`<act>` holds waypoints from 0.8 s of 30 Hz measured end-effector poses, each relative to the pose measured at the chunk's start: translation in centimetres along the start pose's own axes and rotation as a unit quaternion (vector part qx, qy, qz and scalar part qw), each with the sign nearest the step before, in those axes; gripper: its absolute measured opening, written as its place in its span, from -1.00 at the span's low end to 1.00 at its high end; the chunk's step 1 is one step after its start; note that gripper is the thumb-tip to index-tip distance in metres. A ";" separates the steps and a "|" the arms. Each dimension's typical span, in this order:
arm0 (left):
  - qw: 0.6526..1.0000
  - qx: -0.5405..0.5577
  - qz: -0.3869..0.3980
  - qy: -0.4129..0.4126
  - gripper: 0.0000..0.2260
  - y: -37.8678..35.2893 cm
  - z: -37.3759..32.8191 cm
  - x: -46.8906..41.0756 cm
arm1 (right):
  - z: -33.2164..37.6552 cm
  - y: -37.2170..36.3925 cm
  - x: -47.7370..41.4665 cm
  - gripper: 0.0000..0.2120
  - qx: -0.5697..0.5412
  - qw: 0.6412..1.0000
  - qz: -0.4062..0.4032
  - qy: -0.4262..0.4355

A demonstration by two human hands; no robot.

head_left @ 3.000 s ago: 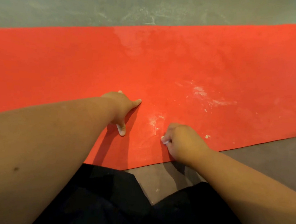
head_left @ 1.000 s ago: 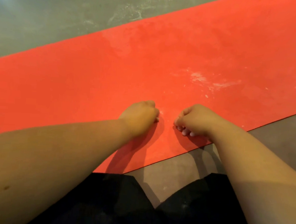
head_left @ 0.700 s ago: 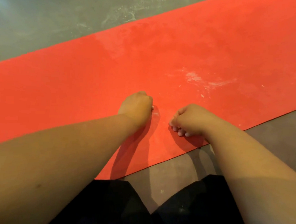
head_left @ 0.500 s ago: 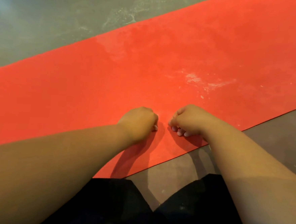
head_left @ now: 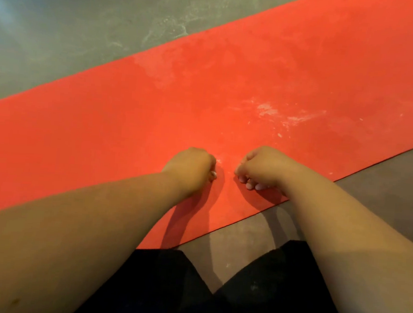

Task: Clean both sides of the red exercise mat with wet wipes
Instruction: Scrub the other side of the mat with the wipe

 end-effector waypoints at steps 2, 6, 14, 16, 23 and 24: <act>0.999 0.001 -0.030 0.041 -0.81 0.9 0.4 -1.7 | -0.2 -0.1 0.2 -0.84 -0.003 1.000 0.002 0.000; 0.995 0.020 -0.049 0.085 -0.78 1.5 0.5 -3.7 | -0.3 0.2 0.6 -0.87 -0.009 1.000 -0.002 0.004; 0.950 0.290 0.051 0.101 -0.91 1.3 1.5 2.3 | 1.5 -0.9 1.5 -0.88 -0.085 0.994 0.013 0.064; 0.907 0.399 0.015 0.129 -0.95 1.8 2.0 3.3 | 2.5 -1.6 2.3 -0.88 -0.116 0.987 0.012 0.111; 0.912 0.378 0.016 0.157 -0.76 2.9 5.1 3.9 | 1.3 -0.7 2.2 -0.89 -0.011 0.963 -0.218 0.158; 0.956 0.250 0.027 0.152 -0.61 2.4 5.7 3.9 | 0.7 -0.3 2.0 -0.90 0.072 0.952 -0.257 0.147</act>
Point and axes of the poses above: each hand's wrist, its own x-axis away from the middle knuckle, its own y-axis out of the back of the hand, z = x × y, the point moved 5 cm from there along -x, towards the middle knuckle, and after that the axes turned 7 degrees about y, right-handed, at the moved point
